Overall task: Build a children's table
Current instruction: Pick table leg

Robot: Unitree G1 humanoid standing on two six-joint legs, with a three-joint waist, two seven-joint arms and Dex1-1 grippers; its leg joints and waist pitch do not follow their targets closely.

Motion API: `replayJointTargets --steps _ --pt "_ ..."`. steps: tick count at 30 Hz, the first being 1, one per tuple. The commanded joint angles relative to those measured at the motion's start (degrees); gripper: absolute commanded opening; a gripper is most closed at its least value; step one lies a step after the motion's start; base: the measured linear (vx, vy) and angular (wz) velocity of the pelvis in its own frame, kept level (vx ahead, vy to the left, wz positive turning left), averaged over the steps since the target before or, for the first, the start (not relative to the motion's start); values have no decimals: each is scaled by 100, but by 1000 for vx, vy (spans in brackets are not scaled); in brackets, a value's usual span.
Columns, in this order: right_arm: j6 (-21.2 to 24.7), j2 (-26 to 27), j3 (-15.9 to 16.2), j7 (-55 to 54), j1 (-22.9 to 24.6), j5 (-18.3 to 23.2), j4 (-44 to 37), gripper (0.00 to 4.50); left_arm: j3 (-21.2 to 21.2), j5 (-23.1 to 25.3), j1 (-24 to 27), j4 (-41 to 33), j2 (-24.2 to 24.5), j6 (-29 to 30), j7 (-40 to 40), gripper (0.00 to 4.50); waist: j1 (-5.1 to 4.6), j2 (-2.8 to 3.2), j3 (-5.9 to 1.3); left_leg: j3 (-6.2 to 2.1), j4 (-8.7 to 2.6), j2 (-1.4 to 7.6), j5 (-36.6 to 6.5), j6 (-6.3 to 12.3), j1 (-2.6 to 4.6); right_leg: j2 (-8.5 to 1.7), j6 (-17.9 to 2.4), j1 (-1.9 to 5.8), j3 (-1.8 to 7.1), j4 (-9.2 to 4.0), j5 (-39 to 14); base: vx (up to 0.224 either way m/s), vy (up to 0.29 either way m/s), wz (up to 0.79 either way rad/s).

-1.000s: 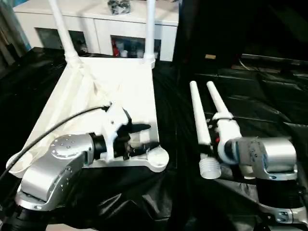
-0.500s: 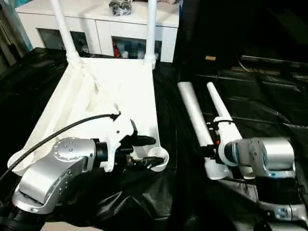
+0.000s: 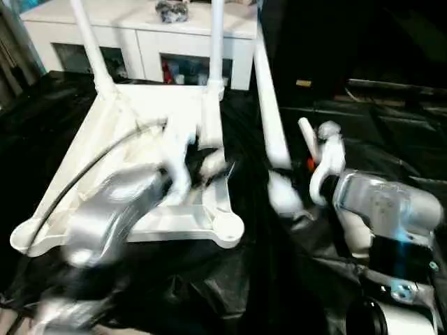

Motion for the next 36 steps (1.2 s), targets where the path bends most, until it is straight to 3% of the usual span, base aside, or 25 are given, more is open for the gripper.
replayJointTargets --steps 1,2,4,8,10,14,15,16,18,19,22,25,27,30,32,36 --pt "-49 -13 53 458 59 406 -250 188 206 -354 -176 239 -132 128 158 361 51 45 -461 -135 -324 223 -884 -105 93 -392 -961 292 251 -442 -798 0 0 0" --pt "-76 -71 214 774 155 535 -320 188 382 -584 -382 454 -360 114 241 388 69 78 -474 -150 -326 228 -818 -83 89 -398 -985 301 243 -427 -709 0 0 0" --pt "-83 -80 241 820 170 552 -331 188 408 -614 -414 486 -396 105 257 402 86 53 -470 -155 -329 242 -759 -40 83 -405 -1083 308 231 -423 -567 0 0 0" --pt "-276 -175 621 1106 313 792 -471 188 830 -1056 -778 684 -860 382 403 412 132 49 -453 -140 -315 247 -924 -77 110 -431 -1062 291 233 -477 -997 0 0 0" --pt "-371 -224 774 1129 358 782 -511 188 859 -1272 -767 555 -929 469 356 441 152 36 -439 -151 -329 256 -1013 -112 110 -435 -976 287 234 -498 -1238 0 0 0" --pt "-396 -236 788 1164 340 818 -520 188 807 -1511 -640 356 -905 604 277 449 140 40 -427 -152 -340 249 -1122 -150 107 -423 -850 265 231 -529 -1524 0 0 0" --pt "-407 -249 787 1179 336 819 -511 188 812 -1546 -635 359 -911 632 302 449 147 67 -425 -161 -344 245 -1147 -169 107 -421 -800 261 230 -532 -1595 0 0 0" --pt "-464 -278 808 1177 331 796 -484 188 760 -1401 -615 370 -901 645 405 450 142 18 -426 -158 -348 245 -1147 -174 102 -417 -744 267 231 -549 -1626 0 0 0" --pt "-592 -290 877 1126 333 715 -470 188 734 -1211 -609 389 -898 684 555 415 143 39 -423 -168 -361 259 -1152 -201 103 -417 -692 260 231 -538 -1630 0 0 0" --pt "-915 -301 1084 925 342 468 -478 188 774 -1014 -644 452 -920 781 906 414 137 14 -425 -171 -362 265 -1177 -224 103 -421 -644 263 229 -541 -1660 0 0 0" --pt "-1241 -293 1364 649 319 155 -525 188 860 -914 -686 511 -996 865 1359 378 119 5 -420 -170 -355 253 -1159 -252 100 -421 -585 252 236 -555 -1766 0 0 0" --pt "-1405 -60 1509 216 169 -36 -558 188 877 -776 -778 592 -1127 792 1879 360 112 7 -419 -171 -360 254 -1113 -243 95 -416 -594 242 236 -548 -1732 0 0 0" --pt "-1479 72 1642 -40 106 -193 -582 188 1014 -700 -879 742 -1295 642 2281 324 105 8 -423 -169 -354 240 -1110 -220 93 -408 -590 238 235 -558 -1706 0 0 0" --pt "-1669 319 1868 -474 50 -404 -573 188 1407 -543 -1095 1005 -1606 230 2962 301 108 30 -422 -181 -361 242 -1150 -230 86 -409 -581 255 233 -563 -1580 0 0 0" --pt "-1732 369 1939 -540 58 -449 -584 188 1496 -573 -1135 1042 -1639 180 3046 288 116 19 -438 -187 -364 240 -1087 -221 87 -410 -581 263 230 -548 -1451 0 0 0" --pt "-1928 348 2210 -643 72 -661 -565 188 1622 -729 -1205 1132 -1683 178 3162 256 106 54 -458 -185 -358 244 -942 -203 81 -397 -679 276 224 -500 -954 0 0 0"
